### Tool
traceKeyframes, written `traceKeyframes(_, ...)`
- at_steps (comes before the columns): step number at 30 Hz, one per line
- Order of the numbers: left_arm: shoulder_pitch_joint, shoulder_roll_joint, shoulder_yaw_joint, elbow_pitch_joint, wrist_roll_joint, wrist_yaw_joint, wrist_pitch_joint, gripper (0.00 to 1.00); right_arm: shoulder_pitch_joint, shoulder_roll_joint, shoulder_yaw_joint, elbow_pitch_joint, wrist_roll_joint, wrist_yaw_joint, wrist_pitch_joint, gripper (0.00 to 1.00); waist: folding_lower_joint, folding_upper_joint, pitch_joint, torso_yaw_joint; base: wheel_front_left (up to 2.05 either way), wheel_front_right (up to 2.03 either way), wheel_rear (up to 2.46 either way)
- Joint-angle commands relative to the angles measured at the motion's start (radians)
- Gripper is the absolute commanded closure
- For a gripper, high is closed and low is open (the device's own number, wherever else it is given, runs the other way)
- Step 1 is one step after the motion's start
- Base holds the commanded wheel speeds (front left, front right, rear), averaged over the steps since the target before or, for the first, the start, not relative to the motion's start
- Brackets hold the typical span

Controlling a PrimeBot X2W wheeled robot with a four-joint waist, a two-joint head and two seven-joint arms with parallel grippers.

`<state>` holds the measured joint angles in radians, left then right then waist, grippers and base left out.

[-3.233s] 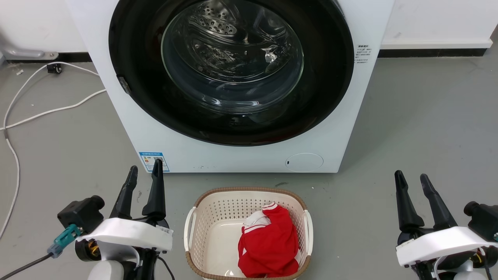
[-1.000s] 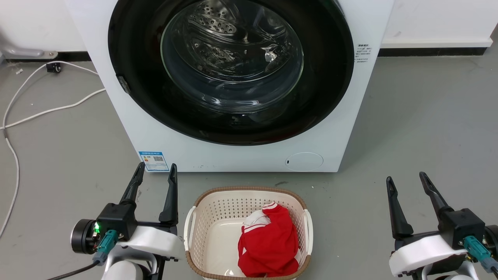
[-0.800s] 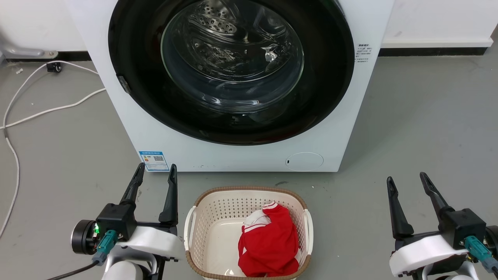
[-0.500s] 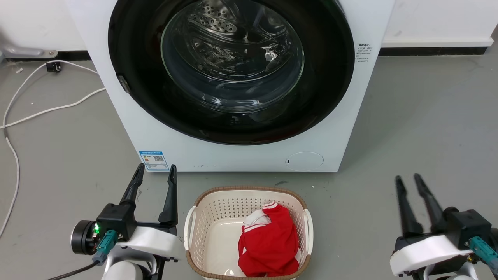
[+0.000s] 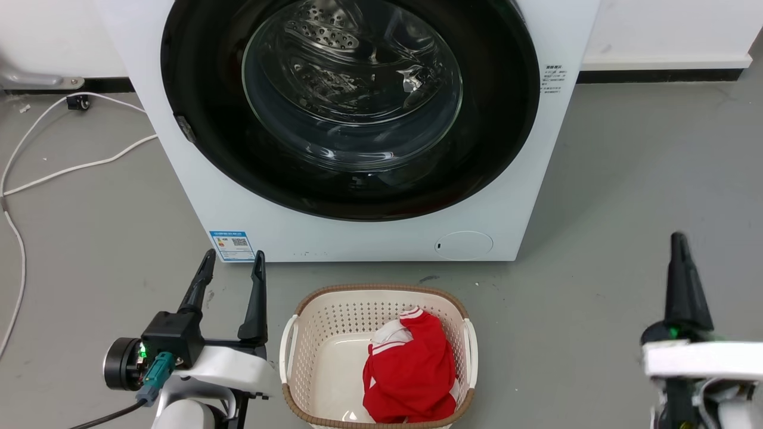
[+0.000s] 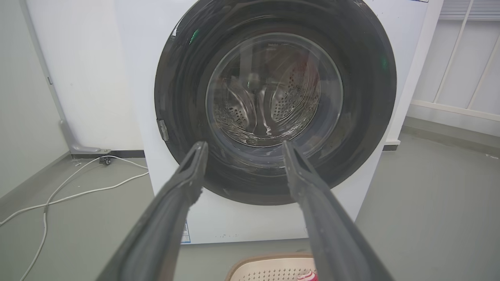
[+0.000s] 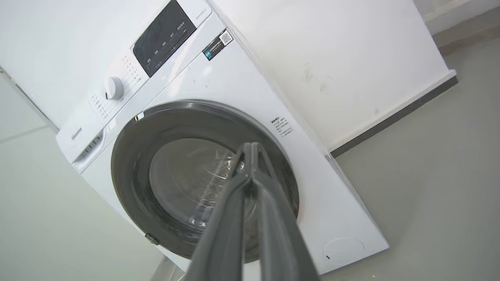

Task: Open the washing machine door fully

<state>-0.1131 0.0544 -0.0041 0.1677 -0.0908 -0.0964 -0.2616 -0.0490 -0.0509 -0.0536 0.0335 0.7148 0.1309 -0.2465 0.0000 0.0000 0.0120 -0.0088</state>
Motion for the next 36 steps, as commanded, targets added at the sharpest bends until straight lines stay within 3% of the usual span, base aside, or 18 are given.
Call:
traceKeyframes(1,-0.016,-0.001,0.001,-0.002,0.004,0.0,-0.005,0.0,-0.026,0.001,0.0,-0.011,0.059,0.0,-0.007,1.0,0.0,0.0,0.001,0.0,0.0,0.0,0.0)
traceKeyframes(5,-0.018,-0.001,0.009,-0.011,0.009,0.004,-0.005,0.0,-0.091,0.001,-0.01,-0.058,0.443,0.0,-0.012,1.0,0.0,0.0,0.016,-0.001,0.0,0.0,0.0)
traceKeyframes(8,-0.029,-0.001,0.016,-0.02,0.01,0.004,-0.005,0.0,-0.165,0.001,-0.031,-0.089,0.652,0.0,0.003,1.0,0.0,0.0,0.034,-0.004,0.0,0.0,0.0)
traceKeyframes(11,-0.04,-0.001,0.02,-0.029,0.015,0.0,-0.005,0.0,-0.263,-0.002,-0.079,-0.064,0.777,0.0,0.063,1.0,0.0,0.0,0.054,-0.005,0.0,0.0,0.0)
traceKeyframes(14,-0.051,-0.001,0.023,-0.035,0.014,-0.005,-0.005,0.0,-0.39,-0.045,-0.111,0.02,0.834,0.0,0.117,1.0,0.0,0.0,0.081,-0.005,0.0,0.0,0.0)
traceKeyframes(18,-0.079,-0.001,0.019,-0.046,0.014,-0.01,-0.005,0.0,-0.583,-0.113,-0.105,0.179,0.869,0.0,0.189,1.0,0.0,0.0,0.127,0.005,0.0,0.0,0.0)
traceKeyframes(26,-0.136,-0.002,0.01,-0.064,0.009,-0.022,-0.005,0.0,-0.977,-0.254,-0.001,0.565,0.784,0.0,0.344,1.0,0.0,0.0,0.213,0.029,0.0,0.0,0.0)
traceKeyframes(30,-0.158,-0.002,0.008,-0.078,0.005,-0.024,-0.005,0.0,-1.152,-0.28,0.074,0.754,0.706,0.0,0.444,1.0,0.0,0.0,0.251,0.033,0.0,0.0,0.0)
traceKeyframes(36,-0.189,-0.003,-0.002,-0.1,0.002,-0.027,-0.005,0.0,-1.347,-0.264,0.163,0.975,0.607,0.0,0.576,1.0,0.0,0.0,0.305,0.042,0.0,0.0,0.0)
